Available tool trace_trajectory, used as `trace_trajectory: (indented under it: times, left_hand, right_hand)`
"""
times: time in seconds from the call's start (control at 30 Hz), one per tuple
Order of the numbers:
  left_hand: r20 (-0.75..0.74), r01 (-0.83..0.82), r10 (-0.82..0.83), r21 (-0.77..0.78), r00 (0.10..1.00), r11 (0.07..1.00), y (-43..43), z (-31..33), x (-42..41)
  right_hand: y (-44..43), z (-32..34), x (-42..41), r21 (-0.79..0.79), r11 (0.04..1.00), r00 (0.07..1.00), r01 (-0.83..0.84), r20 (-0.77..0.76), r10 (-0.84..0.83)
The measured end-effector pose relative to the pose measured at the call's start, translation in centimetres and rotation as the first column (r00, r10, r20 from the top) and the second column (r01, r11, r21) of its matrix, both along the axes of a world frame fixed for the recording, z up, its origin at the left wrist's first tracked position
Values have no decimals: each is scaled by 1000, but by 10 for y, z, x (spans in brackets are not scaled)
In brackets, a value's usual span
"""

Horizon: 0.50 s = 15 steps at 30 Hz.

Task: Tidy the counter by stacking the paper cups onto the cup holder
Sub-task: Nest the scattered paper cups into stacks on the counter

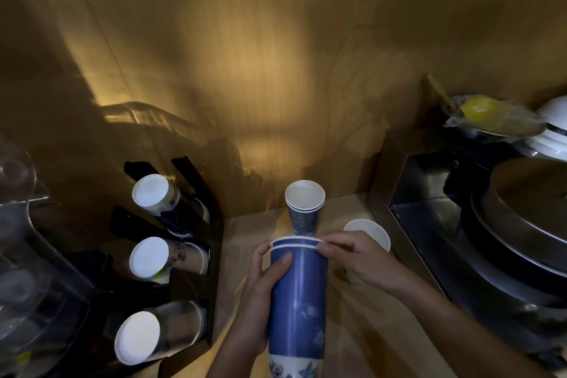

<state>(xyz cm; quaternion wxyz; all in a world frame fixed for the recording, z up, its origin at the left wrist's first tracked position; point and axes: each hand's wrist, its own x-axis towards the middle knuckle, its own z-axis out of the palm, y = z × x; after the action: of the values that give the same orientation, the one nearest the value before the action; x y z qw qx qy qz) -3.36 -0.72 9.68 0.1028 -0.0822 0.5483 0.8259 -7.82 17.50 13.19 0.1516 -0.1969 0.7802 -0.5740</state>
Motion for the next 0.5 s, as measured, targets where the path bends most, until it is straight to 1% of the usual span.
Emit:
trace_trajectory:
  times: [0.1,0.13,0.17,0.27,0.33,0.37,0.43,0.5]
  left_hand:
    - [89,-98,91,85,992,992,1,-6,-2]
    - [100,-123,115,80,988,989,1,-6,-2]
    - [101,-137,132,45,986,990,0,-6,-3]
    - [74,-139,152,-151,986,979,-5,-2,-1]
    - [86,-134,154,-194,984,972,-8,3,-1]
    - [109,-131,150,-164,983,978,-10,7,-1]
    - [161,-85,95,-68,982,994,-17,16,-3]
    - [203,-19,20,-8,979,1000,-29,20,-6]
  right_hand:
    - [-5,-5,0,-7,999,998,52,29,-52]
    - [-6,-8,0,-2,999,998,54,43,-54]
    - [-9,-9,1,-22,999,997,36,73,-34]
    - [-15,-9,3,-100,994,983,-46,171,63]
    - [-19,-5,3,-165,985,977,-42,198,74]
    - [-22,-3,0,-184,982,977,-31,201,68]
    - [-26,1,-7,-154,987,987,-51,142,73]
    - [-31,5,-13,-130,979,979,-159,110,174]
